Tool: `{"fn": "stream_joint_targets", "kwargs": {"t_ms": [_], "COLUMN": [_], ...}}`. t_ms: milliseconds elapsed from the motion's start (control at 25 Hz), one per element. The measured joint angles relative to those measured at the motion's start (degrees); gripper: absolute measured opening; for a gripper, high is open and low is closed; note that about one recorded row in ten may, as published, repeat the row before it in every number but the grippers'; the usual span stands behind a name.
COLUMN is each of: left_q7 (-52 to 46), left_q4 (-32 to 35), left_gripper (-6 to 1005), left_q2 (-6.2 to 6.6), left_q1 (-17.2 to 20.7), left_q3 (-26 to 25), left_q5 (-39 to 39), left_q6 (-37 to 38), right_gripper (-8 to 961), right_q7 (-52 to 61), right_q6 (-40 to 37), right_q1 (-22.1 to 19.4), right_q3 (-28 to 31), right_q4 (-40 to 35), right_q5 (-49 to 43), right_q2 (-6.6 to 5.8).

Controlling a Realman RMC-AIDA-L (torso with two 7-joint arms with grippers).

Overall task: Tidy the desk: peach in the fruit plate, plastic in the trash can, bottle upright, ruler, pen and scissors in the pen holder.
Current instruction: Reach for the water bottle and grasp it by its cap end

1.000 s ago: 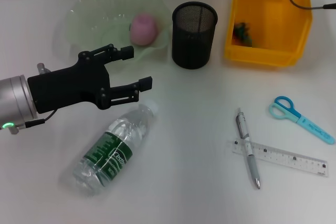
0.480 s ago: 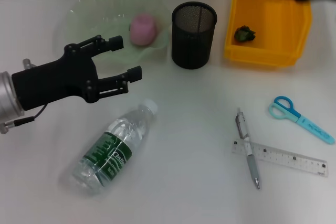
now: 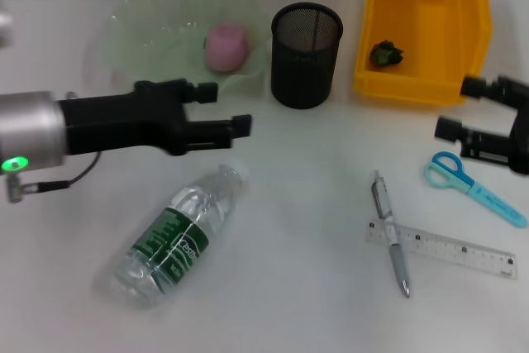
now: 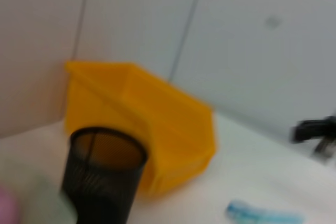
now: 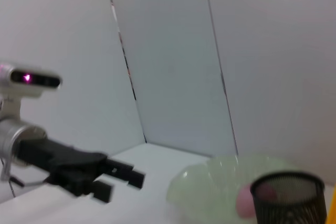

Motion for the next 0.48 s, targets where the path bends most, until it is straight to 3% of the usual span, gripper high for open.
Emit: {"fn": "stream_joint_targets", "kwargs": {"t_ms": [40,80,120,160,240,280,320,360,400,480], "left_q7": [-9.8,-31.2,-31.2,-39.0,-39.0,-46.8,-46.8,-63.6,-67.3,-67.3], "left_q4": [9.0,27.1,27.1,32.5,32.5,37.1,37.1,42.2,42.0,42.0], "left_gripper": [819,819,819,819,818,818,818,818,818,818], "left_q2": [-0.11,0.17,0.17,0.05,0.05,-0.01,-0.01,-0.10,-0.19,-0.19], "left_q1": [2.5,7.0,7.0,7.5,7.5,7.4,7.4,4.1,2.5,2.5], "left_q3": [7.0,22.3,22.3,26.4,26.4,30.1,30.1,39.4,41.5,41.5], "left_q5": [2.9,16.2,16.2,23.3,23.3,30.7,30.7,47.4,51.6,51.6], "left_q6": [-6.6,-19.9,-19.9,-21.8,-21.8,-22.9,-22.9,-22.2,-21.7,-21.7], "right_gripper": [830,829,829,829,829,829,830,830,830,830], "right_q7": [0.0,-0.5,-1.1,-1.1,-1.1,-1.1,-1.1,-1.1,-1.1,-1.1], "right_q6": [0.0,0.0,0.0,0.0,0.1,0.2,0.4,0.4,0.4,0.4], "right_q1": [0.0,-0.2,-0.4,-0.4,-0.1,0.1,0.4,0.4,0.7,0.9], "right_q3": [0.0,0.0,0.1,0.1,0.1,0.1,0.1,0.1,0.2,0.2], "right_q4": [0.0,0.5,1.0,1.0,1.3,1.4,1.6,1.6,1.7,1.8], "right_q5": [0.0,-0.5,-1.9,-1.9,-3.6,-4.2,-5.0,-5.0,-5.3,-5.4], "right_q2": [0.00,-0.01,-0.02,-0.02,0.03,0.03,0.09,0.09,0.14,0.17]}}
